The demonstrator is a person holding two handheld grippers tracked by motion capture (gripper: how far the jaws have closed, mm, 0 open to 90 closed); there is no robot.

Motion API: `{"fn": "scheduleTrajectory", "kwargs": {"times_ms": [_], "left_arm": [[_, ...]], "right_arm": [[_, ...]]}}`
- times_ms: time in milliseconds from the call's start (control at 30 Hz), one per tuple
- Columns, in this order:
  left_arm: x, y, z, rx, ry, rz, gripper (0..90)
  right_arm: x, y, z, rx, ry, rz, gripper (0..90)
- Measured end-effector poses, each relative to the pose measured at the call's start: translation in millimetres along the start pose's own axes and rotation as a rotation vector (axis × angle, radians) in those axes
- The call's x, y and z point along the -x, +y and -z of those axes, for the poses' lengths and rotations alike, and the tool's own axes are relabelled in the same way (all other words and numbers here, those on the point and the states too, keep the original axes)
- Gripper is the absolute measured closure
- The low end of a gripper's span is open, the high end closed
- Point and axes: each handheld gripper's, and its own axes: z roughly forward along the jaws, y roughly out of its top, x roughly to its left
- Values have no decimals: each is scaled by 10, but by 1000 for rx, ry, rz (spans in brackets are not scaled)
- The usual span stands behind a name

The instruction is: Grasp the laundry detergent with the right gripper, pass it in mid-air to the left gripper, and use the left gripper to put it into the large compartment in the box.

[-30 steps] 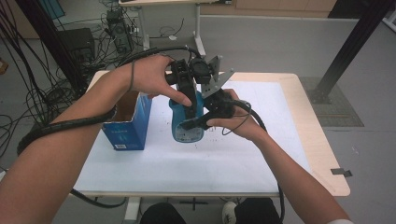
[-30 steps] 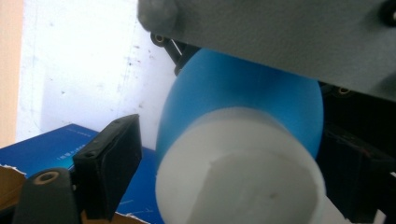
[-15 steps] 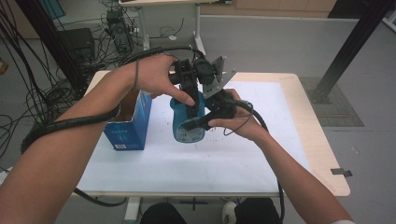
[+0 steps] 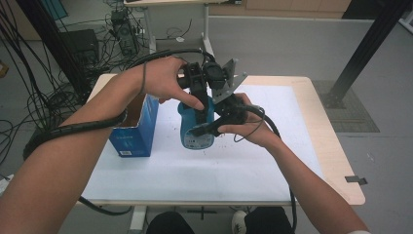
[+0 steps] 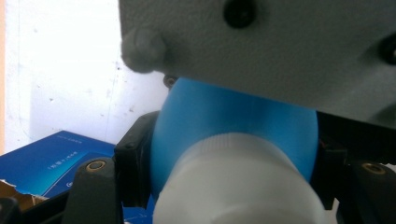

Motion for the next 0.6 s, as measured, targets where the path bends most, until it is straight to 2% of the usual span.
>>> {"fn": "scheduleTrajectory", "kwargs": {"times_ms": [600], "left_arm": [[-6,-28,-29,-5,-16,-1,357]], "right_arm": [[-18,-12,-45,-6,0,7,438]]}}
